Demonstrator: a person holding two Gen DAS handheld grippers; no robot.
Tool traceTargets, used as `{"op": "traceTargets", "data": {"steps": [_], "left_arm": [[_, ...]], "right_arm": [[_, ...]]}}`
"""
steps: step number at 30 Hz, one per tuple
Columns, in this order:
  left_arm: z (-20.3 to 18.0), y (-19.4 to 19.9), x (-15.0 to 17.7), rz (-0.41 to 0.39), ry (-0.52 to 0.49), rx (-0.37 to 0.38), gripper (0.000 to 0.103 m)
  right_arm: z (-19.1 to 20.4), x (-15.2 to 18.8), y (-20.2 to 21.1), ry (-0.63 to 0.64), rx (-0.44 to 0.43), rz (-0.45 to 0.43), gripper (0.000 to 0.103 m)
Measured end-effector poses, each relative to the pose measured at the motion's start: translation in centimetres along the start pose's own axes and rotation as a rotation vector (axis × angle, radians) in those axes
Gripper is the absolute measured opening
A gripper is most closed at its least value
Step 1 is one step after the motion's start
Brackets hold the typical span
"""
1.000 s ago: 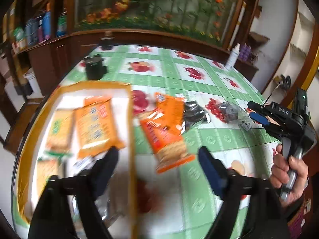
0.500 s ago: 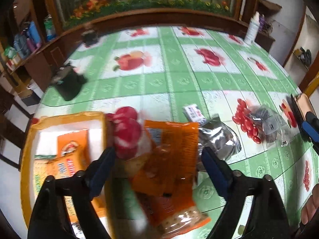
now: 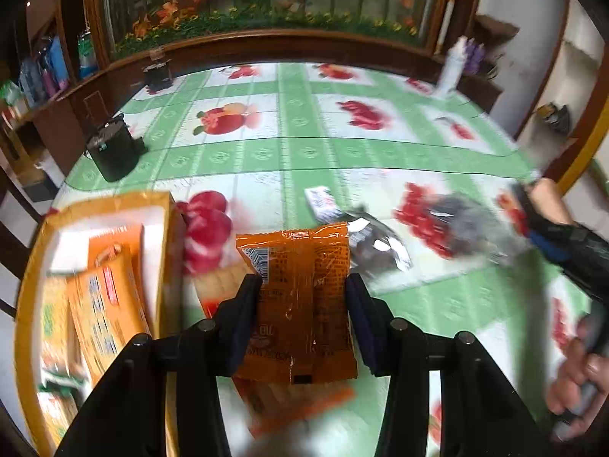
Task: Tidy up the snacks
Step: 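Grasp the small orange snack bag with the left gripper while the right gripper grasps a white milk candy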
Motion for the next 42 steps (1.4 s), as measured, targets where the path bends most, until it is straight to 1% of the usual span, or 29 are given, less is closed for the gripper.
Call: {"op": "traceTargets", "data": {"steps": [1, 3, 5, 9, 11, 13, 14, 16, 18, 21, 27, 28, 29, 34, 37, 40, 42], "left_arm": [[-0.5, 0.5, 0.6, -0.004, -0.002, 0.022, 0.046], [-1.4, 1.4, 2.1, -0.004, -0.001, 0.075, 0.046], [-2.8, 2.0, 4.1, 0.003, -0.026, 0.114, 0.046], [-4.9, 1.8, 7.2, 0.035, -0.046, 0.176, 0.046], [-5.6, 1.2, 8.5, 0.054, -0.06, 0.18, 0.046], [-5.9, 0.4, 9.2, 0.069, -0.069, 0.173, 0.046], [-5.9, 0.4, 9.3, 0.06, -0.071, 0.168, 0.046], [-6.0, 0.5, 9.4, 0.053, -0.074, 0.162, 0.046], [-5.9, 0.6, 9.4, 0.051, -0.069, 0.16, 0.046], [-5.8, 0.5, 9.4, 0.046, -0.07, 0.155, 0.046], [-6.6, 0.4, 9.4, 0.031, -0.104, 0.128, 0.046], [-6.7, 0.4, 9.4, 0.027, -0.105, 0.124, 0.046], [-6.7, 0.4, 9.4, 0.024, -0.105, 0.123, 0.046], [-6.2, 0.6, 9.4, 0.022, -0.085, 0.131, 0.046], [-6.2, 0.9, 9.2, 0.012, -0.08, 0.131, 0.046], [-6.4, 1.4, 8.9, -0.004, -0.085, 0.128, 0.046], [-6.5, 1.8, 8.6, -0.016, -0.092, 0.123, 0.046]], "right_arm": [[0.0, 0.1, -0.2, 0.004, 0.002, 0.007, 0.045], [0.1, 0.4, -0.5, 0.019, -0.004, 0.021, 0.038], [0.1, 0.5, -0.8, 0.039, 0.027, 0.026, 0.038], [-0.3, 0.8, -1.5, 0.032, 0.026, 0.056, 0.038], [-0.2, 1.1, -2.1, 0.042, 0.027, 0.085, 0.038], [0.0, 1.6, -2.5, 0.044, 0.0, 0.115, 0.038], [0.4, 1.9, -2.6, 0.054, -0.025, 0.132, 0.038], [1.1, 2.3, -2.7, 0.088, -0.041, 0.144, 0.038], [1.6, 2.5, -2.6, 0.122, -0.018, 0.131, 0.038], [1.6, 2.3, -2.5, 0.137, 0.018, 0.11, 0.038], [2.3, 2.7, -3.4, 0.197, 0.073, 0.101, 0.037], [2.3, 2.6, -3.4, 0.206, 0.098, 0.092, 0.033], [2.0, 2.7, -3.4, 0.208, 0.118, 0.088, 0.023], [1.1, 2.2, -2.5, 0.143, 0.084, 0.079, 0.023], [1.2, 1.6, -1.1, 0.125, 0.07, 0.016, 0.023], [1.4, 0.8, 0.8, 0.11, 0.04, -0.068, 0.023], [1.8, 0.6, 1.9, 0.103, -0.007, -0.104, 0.023]]}}
Point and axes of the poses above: each gripper's, at about its wrist camera, not at the fingertips, and y roughly against the way its jaws point, z to its left, x to its underside, the point moved 5 cm from there along -y, roughly the way its jaws point, and after that the axes turned 8 degrees about x, right-handed, at the moved point
